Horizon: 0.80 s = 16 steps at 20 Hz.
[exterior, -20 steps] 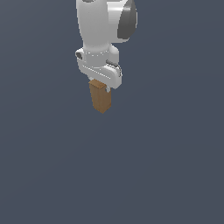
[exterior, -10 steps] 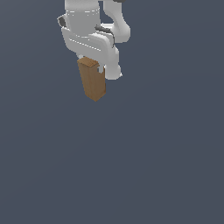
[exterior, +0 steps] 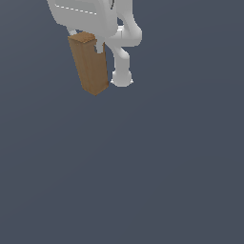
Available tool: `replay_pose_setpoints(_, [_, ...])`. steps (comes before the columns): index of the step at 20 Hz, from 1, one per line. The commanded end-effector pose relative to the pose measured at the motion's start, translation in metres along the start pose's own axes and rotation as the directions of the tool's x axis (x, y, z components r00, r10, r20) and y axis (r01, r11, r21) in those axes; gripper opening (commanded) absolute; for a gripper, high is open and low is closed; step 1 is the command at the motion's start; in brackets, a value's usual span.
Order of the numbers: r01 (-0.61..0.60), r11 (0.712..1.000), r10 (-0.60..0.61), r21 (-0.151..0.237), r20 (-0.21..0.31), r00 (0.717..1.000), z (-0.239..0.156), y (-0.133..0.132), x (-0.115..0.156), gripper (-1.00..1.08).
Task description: Pick up the object and move it to a goal position.
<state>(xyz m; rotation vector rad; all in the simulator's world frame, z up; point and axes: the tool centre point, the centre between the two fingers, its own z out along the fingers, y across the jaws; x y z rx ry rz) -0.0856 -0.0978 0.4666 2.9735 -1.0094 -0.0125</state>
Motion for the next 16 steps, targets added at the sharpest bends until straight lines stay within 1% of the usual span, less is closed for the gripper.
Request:
replay_pose_setpoints(1, [0.0, 1.0, 0.0, 0.004, -0.007, 1.0, -0.02, 0.002, 0.004, -1.0])
replay_pose_setpoints(8, [0.0, 1.0, 0.0, 0.004, -0.007, 1.0, -0.047, 0.005, 0.011, -1.0])
replay_pose_setpoints(16, [0.0, 1.0, 0.0, 0.004, -0.007, 1.0, -0.056, 0.006, 0.014, -1.0])
